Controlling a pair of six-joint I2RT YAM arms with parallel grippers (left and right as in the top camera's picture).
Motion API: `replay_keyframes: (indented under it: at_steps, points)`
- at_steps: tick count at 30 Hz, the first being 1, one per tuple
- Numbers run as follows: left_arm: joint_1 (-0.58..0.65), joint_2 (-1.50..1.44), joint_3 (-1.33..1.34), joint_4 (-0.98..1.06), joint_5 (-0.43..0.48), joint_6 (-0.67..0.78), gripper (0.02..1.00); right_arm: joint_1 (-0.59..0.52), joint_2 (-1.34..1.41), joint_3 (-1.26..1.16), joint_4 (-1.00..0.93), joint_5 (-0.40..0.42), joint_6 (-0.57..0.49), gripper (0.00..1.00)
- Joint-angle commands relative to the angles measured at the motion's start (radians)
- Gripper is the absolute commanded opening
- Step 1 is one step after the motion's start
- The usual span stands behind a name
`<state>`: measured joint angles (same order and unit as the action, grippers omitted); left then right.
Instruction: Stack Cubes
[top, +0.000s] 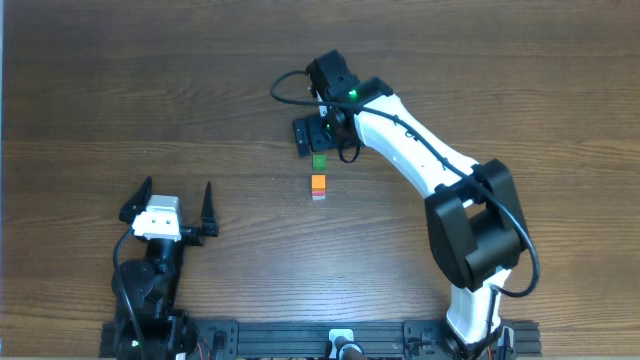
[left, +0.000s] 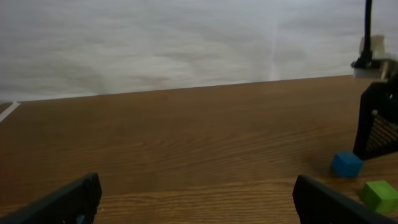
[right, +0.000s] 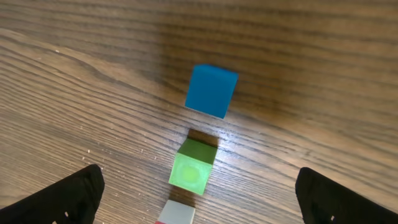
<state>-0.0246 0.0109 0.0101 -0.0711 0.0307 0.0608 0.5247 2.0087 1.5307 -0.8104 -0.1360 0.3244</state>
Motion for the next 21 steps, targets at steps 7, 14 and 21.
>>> replay_keyframes:
  at_steps: [7, 14, 21]
  points:
    - [0.005, -0.007, -0.004, -0.004, 0.013, 0.010, 1.000, 0.091, 0.014, 0.023, -0.064, 0.144, 0.154, 0.993]
    - [0.005, -0.007, -0.004, -0.004, 0.013, 0.010, 1.000, 0.112, 0.021, 0.026, -0.068, 0.165, 0.181, 0.993]
    - [0.005, -0.007, -0.004, -0.004, 0.013, 0.010, 1.000, 0.111, 0.050, 0.026, -0.057, 0.175, 0.203, 0.991]
